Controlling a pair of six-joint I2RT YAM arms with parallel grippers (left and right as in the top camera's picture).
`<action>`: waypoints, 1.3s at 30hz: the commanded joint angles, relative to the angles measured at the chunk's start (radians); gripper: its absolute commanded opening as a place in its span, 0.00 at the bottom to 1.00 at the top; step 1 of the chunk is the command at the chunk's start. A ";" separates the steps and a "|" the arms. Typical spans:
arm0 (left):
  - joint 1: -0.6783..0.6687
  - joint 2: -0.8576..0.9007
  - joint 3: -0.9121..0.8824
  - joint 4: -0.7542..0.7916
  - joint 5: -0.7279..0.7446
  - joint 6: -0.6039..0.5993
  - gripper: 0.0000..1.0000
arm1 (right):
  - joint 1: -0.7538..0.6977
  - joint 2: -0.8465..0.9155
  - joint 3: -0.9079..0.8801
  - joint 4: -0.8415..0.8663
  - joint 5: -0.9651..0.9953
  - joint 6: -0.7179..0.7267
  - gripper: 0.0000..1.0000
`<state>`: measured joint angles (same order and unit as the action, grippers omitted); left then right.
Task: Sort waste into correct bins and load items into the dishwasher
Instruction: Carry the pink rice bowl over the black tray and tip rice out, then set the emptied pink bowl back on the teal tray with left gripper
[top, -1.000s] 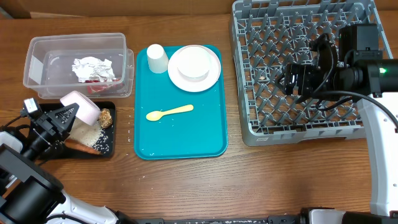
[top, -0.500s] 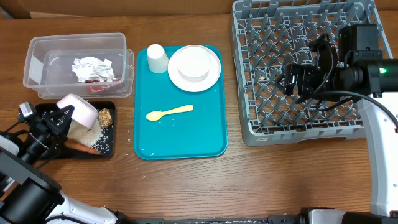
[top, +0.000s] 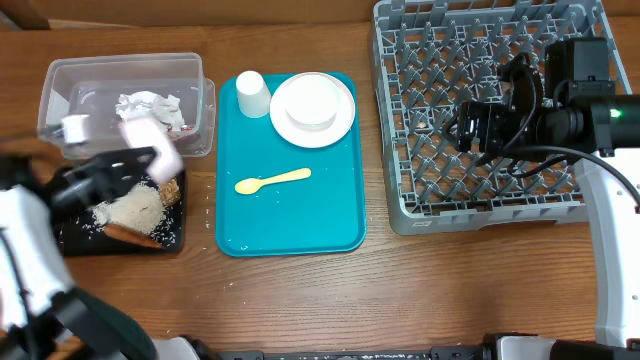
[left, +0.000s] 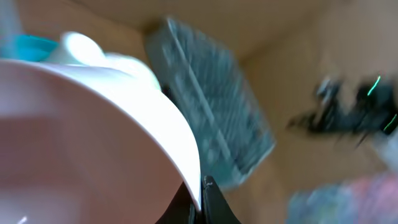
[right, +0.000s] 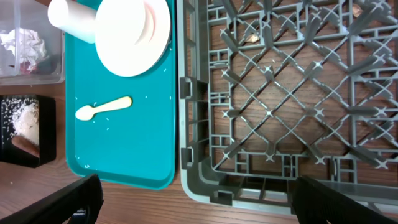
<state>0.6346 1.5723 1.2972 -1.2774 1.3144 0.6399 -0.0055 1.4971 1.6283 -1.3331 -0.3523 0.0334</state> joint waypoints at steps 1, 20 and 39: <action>-0.219 -0.057 0.012 0.080 -0.360 -0.194 0.04 | 0.005 -0.007 0.001 0.014 -0.010 0.005 1.00; -1.105 0.251 -0.008 0.258 -1.318 -0.677 0.04 | 0.005 -0.007 0.001 0.016 -0.009 0.005 1.00; -1.030 0.228 0.420 0.046 -1.300 -0.724 0.52 | 0.037 -0.007 0.001 0.129 -0.150 0.055 0.97</action>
<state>-0.4576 1.8664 1.5639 -1.1919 0.0250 -0.0513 0.0017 1.4971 1.6283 -1.2285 -0.4431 0.0444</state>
